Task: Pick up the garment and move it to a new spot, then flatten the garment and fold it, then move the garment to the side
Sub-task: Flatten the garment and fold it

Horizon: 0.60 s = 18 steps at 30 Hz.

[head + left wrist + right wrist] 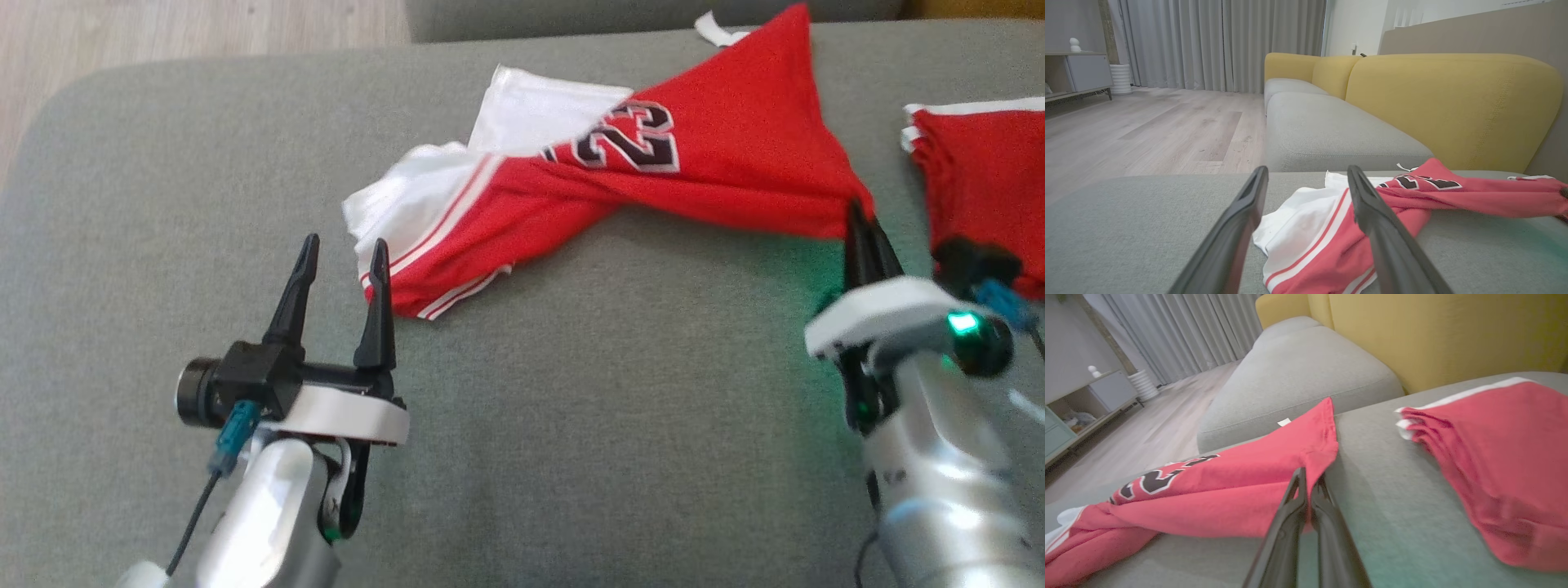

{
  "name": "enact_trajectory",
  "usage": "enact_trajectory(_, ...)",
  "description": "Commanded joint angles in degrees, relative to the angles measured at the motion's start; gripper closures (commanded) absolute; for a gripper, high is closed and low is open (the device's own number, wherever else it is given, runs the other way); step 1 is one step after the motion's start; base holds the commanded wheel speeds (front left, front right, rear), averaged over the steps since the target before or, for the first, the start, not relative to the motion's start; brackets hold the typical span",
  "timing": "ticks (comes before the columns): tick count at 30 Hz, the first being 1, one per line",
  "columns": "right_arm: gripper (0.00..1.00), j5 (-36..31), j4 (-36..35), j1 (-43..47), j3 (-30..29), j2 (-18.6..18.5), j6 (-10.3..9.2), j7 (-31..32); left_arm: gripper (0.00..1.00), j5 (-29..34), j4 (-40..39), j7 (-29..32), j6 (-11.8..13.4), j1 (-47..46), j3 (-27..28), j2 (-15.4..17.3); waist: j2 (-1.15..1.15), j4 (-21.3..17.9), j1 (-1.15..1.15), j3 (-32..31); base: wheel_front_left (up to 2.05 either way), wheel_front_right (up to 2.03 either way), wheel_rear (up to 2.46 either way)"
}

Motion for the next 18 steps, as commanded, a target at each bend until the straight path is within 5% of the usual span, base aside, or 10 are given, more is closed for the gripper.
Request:
enact_trajectory(1,1.0,-2.4,-3.1,1.4,-0.9,0.3,-0.04,-0.7,0.0,0.3,-1.3,-0.3,0.0,0.1,2.5,0.3,0.0,-0.9,0.0,-1.8,0.0,0.0,0.0)
enact_trajectory(9,1.0,-12.5,-12.5,7.1,-8.9,0.2,-0.04,7.6,0.0,0.3,-1.1,-0.3,-0.2,1.4,2.9,-0.7,0.0,-1.5,0.0,-4.3,0.0,0.0,0.0)
enact_trajectory(10,0.91,-13.7,-13.6,8.0,-10.0,0.3,-0.04,9.4,0.0,0.3,-1.1,-0.3,-0.2,1.5,3.0,-0.8,0.0,-1.6,0.0,-4.5,0.0,0.0,0.0)
enact_trajectory(11,0.38,-14.6,-14.9,8.9,-10.6,0.5,-0.04,10.9,0.0,0.4,-1.1,-0.3,-0.2,1.6,3.1,-0.9,0.0,-1.7,0.0,-4.6,0.0,0.0,0.0)
enact_trajectory(12,0.0,-14.9,-16.3,9.5,-11.0,0.6,-0.04,11.6,0.0,0.4,-1.1,-0.3,-0.2,1.6,3.2,-0.9,0.0,-1.7,0.0,-4.6,0.0,0.0,0.0)
enact_trajectory(18,0.0,-9.5,-23.9,13.3,-2.0,0.8,-0.04,7.0,0.0,0.8,-1.4,-0.3,-0.5,1.5,3.8,-1.2,0.0,-2.4,0.0,-4.3,0.0,0.0,0.0)
